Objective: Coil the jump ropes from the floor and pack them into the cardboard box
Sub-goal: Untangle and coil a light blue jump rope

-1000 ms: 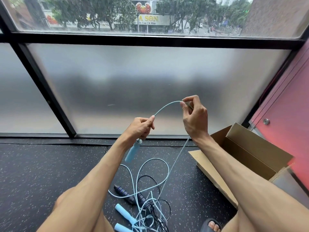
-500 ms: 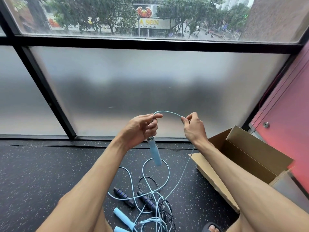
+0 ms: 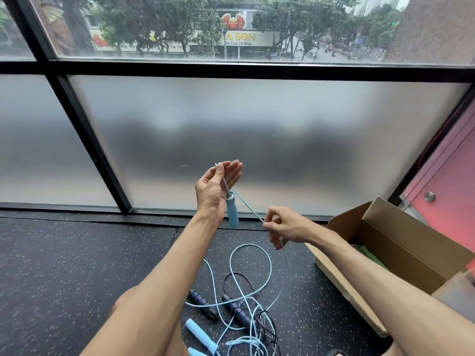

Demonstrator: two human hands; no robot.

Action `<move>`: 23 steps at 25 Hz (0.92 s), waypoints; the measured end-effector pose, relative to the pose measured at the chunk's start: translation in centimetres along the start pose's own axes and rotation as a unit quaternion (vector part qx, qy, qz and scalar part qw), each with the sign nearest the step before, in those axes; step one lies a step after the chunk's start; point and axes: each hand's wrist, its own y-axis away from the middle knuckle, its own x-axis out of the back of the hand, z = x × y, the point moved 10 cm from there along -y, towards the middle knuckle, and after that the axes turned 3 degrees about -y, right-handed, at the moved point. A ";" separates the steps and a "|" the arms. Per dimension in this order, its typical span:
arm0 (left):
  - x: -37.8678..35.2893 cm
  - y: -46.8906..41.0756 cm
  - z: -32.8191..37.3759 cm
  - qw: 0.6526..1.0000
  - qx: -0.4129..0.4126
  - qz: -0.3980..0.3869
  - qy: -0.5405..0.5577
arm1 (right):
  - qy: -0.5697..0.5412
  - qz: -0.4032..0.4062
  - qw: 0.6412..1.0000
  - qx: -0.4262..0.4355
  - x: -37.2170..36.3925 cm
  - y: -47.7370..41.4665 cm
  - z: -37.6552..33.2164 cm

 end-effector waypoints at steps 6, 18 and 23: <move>1.4 -0.7 0.3 0.975 -0.081 0.064 -0.196 | 0.091 0.035 0.988 0.119 -0.2 1.1 -4.1; -2.4 1.9 -5.7 0.847 0.073 -0.191 -0.490 | 0.049 0.228 0.941 0.246 5.5 3.2 -7.3; -3.8 3.7 -6.4 0.876 0.174 -0.252 -0.373 | -0.035 0.287 0.929 0.232 7.8 2.9 -6.1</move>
